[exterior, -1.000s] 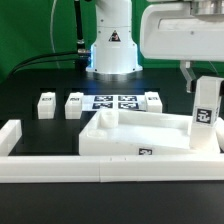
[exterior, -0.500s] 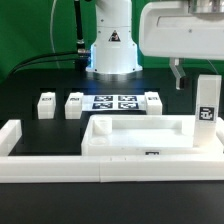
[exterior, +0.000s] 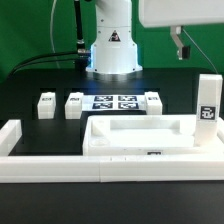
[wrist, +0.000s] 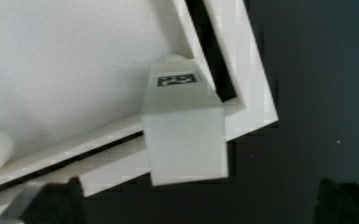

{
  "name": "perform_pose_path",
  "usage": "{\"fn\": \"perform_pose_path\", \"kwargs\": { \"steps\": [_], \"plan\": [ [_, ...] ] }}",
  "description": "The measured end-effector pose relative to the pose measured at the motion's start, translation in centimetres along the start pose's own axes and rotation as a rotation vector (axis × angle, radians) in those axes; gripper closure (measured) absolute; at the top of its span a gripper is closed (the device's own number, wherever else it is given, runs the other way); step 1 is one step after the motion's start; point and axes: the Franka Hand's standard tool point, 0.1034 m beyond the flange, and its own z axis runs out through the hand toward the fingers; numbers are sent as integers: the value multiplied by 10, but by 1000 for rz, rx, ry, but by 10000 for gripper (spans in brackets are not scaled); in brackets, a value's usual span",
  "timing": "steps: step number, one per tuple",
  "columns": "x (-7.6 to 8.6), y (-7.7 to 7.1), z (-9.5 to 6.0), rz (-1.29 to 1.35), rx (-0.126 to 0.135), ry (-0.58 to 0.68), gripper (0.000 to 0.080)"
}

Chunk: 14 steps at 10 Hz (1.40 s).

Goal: Assemble desk

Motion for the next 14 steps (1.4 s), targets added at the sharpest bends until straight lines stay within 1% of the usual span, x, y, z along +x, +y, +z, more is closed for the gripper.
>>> {"fn": "perform_pose_path", "kwargs": {
  "steps": [3, 4, 6, 7, 8, 11, 12, 13, 14],
  "plan": [
    [0, 1, 2, -22, 1, 5, 151],
    [-6, 6, 3, -73, 7, 20, 151],
    [-25, 20, 2, -156, 2, 11, 151],
    [-31, 19, 1, -172, -3, 8, 151],
    [-29, 20, 3, -170, -4, 8, 151],
    [-29, 22, 4, -177, -2, 13, 151],
    [-38, 36, 11, -185, 19, 43, 151],
    [-53, 55, 17, -196, 22, 29, 151],
    [-58, 76, 22, -235, 32, 33, 151]
  ]
}}
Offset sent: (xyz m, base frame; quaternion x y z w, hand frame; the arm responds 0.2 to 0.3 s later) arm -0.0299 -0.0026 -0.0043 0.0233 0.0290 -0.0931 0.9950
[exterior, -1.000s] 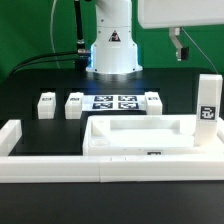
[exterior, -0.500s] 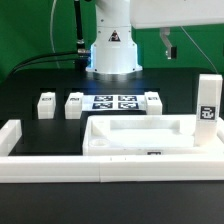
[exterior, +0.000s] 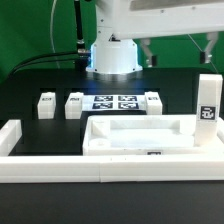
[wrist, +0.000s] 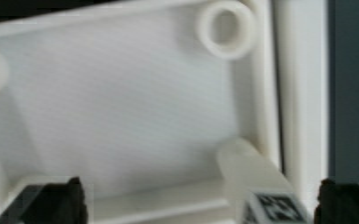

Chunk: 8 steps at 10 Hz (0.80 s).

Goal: Assemble desk

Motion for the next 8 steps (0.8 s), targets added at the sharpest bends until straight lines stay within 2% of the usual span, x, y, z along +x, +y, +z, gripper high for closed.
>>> {"fn": "perform_pose_path", "kwargs": {
  "steps": [1, 2, 6, 7, 8],
  "plan": [
    [-9, 18, 10, -10, -3, 25, 151],
    [-15, 22, 16, -5, -8, 28, 151],
    [-21, 23, 20, 6, -6, -20, 151],
    [-35, 32, 31, 47, -7, -79, 151],
    [-47, 28, 34, 71, -9, -159, 151]
  ]
}}
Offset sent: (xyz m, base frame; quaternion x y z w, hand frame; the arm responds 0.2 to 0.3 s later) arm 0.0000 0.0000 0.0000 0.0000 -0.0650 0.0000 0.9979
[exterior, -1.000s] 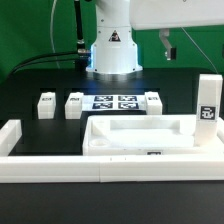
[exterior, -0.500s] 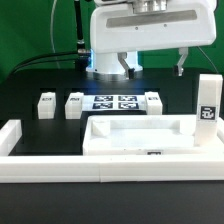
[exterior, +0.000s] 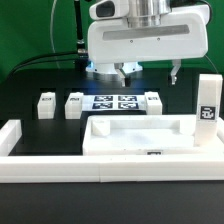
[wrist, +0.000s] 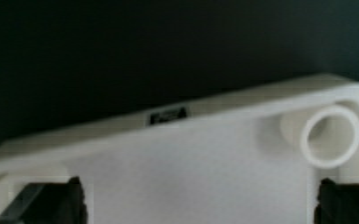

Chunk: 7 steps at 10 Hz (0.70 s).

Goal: Assemble desk

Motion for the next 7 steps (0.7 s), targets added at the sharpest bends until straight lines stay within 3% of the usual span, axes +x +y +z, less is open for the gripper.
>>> {"fn": "perform_pose_path", "kwargs": {
  "steps": [1, 3, 4, 7],
  "plan": [
    [-5, -2, 6, 23, -2, -33, 151],
    [-21, -4, 22, 39, -13, -237, 151],
    [-14, -4, 20, 40, -10, -266, 151],
    [-22, 0, 21, 57, -10, -495, 151]
  ]
}}
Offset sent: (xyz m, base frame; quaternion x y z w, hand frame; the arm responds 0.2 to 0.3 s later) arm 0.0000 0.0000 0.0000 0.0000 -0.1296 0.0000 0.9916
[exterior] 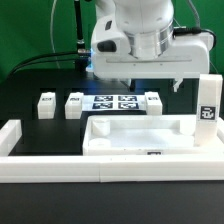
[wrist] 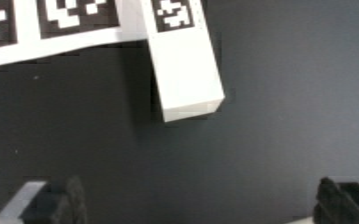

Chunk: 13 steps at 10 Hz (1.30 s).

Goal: Assemble desk

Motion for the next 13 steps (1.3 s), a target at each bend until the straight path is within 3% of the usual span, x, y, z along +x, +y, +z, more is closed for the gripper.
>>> {"fn": "perform_pose_path", "kwargs": {
  "steps": [3, 5, 8, 12, 13],
  "plan": [
    [-10, 5, 11, 15, -10, -194, 151],
    [-7, 9, 14, 21, -15, -319, 151],
    [-6, 9, 26, -44, -6, -276, 151],
    [-9, 8, 28, -9, -11, -278, 151],
    [-10, 8, 35, -6, -13, -270, 151]
  ]
}}
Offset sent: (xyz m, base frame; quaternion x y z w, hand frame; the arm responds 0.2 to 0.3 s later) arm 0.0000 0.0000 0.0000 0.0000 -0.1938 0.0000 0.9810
